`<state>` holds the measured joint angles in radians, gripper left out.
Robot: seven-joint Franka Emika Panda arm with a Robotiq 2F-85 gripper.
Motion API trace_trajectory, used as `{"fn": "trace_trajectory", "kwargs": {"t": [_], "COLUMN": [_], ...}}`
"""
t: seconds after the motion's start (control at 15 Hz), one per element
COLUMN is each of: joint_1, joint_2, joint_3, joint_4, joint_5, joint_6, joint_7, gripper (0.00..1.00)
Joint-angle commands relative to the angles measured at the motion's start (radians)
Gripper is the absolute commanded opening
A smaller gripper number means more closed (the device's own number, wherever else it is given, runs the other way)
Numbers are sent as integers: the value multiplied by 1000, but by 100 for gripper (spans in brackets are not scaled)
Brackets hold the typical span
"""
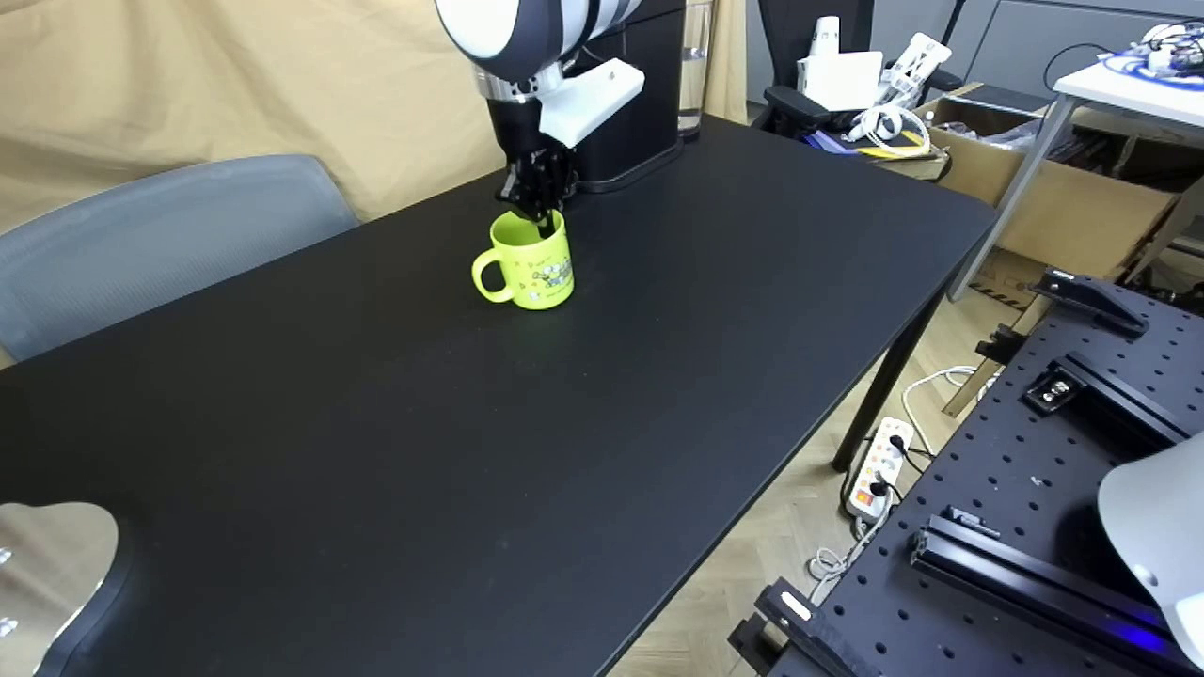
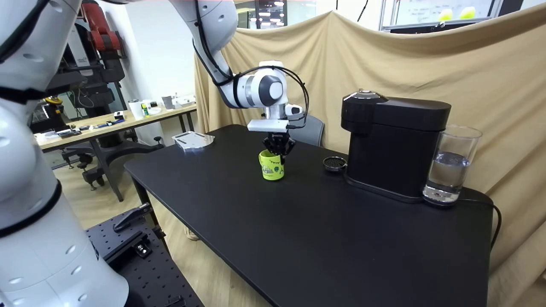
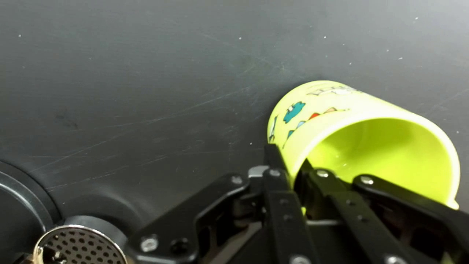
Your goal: Move the mug forward slightly
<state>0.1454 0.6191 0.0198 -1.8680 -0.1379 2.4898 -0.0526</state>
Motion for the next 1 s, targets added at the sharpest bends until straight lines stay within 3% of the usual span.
{"fn": "trace_trajectory", "kwargs": {"t": [0.0, 0.2, 0.33, 0.93], "joint_1": [-8, -14, -16, -23], "joint_2": [25, 22, 21, -23], "joint_3": [5, 9, 10, 21], "joint_4": [49, 47, 46, 12], "joint_5": [5, 13, 17, 22], "joint_6": [-32, -35, -39, -46], "joint_7": [20, 13, 12, -15], "gripper": [2, 2, 36, 96]}}
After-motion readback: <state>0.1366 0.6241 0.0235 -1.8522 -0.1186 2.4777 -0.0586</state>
